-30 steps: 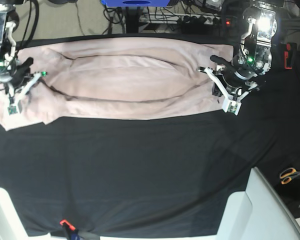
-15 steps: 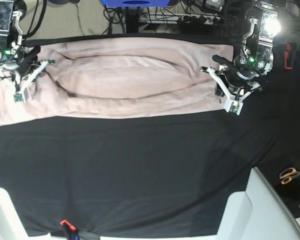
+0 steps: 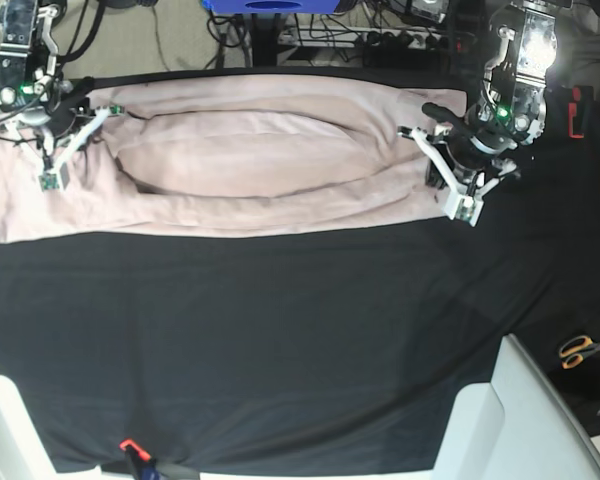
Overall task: Fold the T-shirt properly
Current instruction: 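Hold the folded strip with both grippers and smooth it flat, then open both grippers and raise them off the pink strip, then grasp the end of the pink strip with the left gripper, then lift the strip end with the left gripper and fold it toward the middle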
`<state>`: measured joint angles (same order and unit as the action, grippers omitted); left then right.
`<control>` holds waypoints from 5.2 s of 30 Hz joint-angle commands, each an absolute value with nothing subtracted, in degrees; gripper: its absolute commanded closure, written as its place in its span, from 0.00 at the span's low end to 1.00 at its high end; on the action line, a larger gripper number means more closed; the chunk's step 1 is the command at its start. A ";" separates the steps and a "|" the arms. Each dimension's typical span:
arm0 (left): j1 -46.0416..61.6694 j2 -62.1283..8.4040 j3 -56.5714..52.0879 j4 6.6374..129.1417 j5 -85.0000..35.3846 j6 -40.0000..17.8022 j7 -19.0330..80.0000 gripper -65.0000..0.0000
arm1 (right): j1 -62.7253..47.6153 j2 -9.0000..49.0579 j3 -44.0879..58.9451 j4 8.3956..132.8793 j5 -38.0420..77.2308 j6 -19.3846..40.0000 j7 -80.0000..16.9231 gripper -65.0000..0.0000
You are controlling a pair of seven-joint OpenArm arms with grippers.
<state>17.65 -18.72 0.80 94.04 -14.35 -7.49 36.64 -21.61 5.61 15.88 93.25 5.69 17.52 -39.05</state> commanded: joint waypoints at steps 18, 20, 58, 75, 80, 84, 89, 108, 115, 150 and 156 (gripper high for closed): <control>17.71 -19.30 0.57 92.44 -14.29 -7.43 35.82 1.00 | -21.49 6.55 16.13 92.70 5.85 17.45 -37.93 1.00; 17.63 -19.30 0.57 91.91 -14.29 -7.43 35.74 1.00 | -21.49 6.64 16.13 92.70 5.85 17.45 -37.93 1.00; 18.42 -19.56 0.66 91.91 -8.04 -7.43 36.18 1.00 | -22.37 4.62 21.76 94.37 5.85 17.80 -40.92 0.77; 24.13 -18.95 -14.55 109.14 -12.18 -7.43 36.18 0.13 | -22.46 -1.54 41.10 101.32 5.93 17.80 -31.34 0.38; 26.51 -19.12 -25.71 109.23 -25.71 -7.43 36.18 0.12 | -22.99 -1.54 43.47 101.14 6.11 17.80 -30.02 0.39; 28.70 -19.21 -31.16 108.70 -35.03 -12.26 36.18 0.12 | -23.08 -1.89 45.32 100.88 6.20 17.89 -30.02 0.39; 29.23 -19.12 -34.51 101.67 -43.47 -35.21 36.18 0.11 | -23.69 -1.89 45.23 100.00 6.20 17.89 -30.02 0.39; 17.36 -15.60 -29.05 72.57 -44.00 -40.00 36.18 0.11 | -24.13 -2.33 45.32 95.87 5.93 29.05 -30.02 0.39; 16.92 -14.46 -26.59 71.87 -43.47 -40.00 35.82 0.12 | -24.13 -2.24 45.41 93.49 5.93 29.14 -27.30 0.39; 14.73 -20.88 -21.67 82.86 -30.02 -40.00 35.74 1.00 | -24.84 -2.33 45.23 93.67 6.11 29.14 -26.77 0.39; 19.12 -15.87 -19.91 94.29 -16.22 -40.00 35.82 1.00 | -24.84 -2.33 45.32 93.85 6.11 29.14 -26.77 0.39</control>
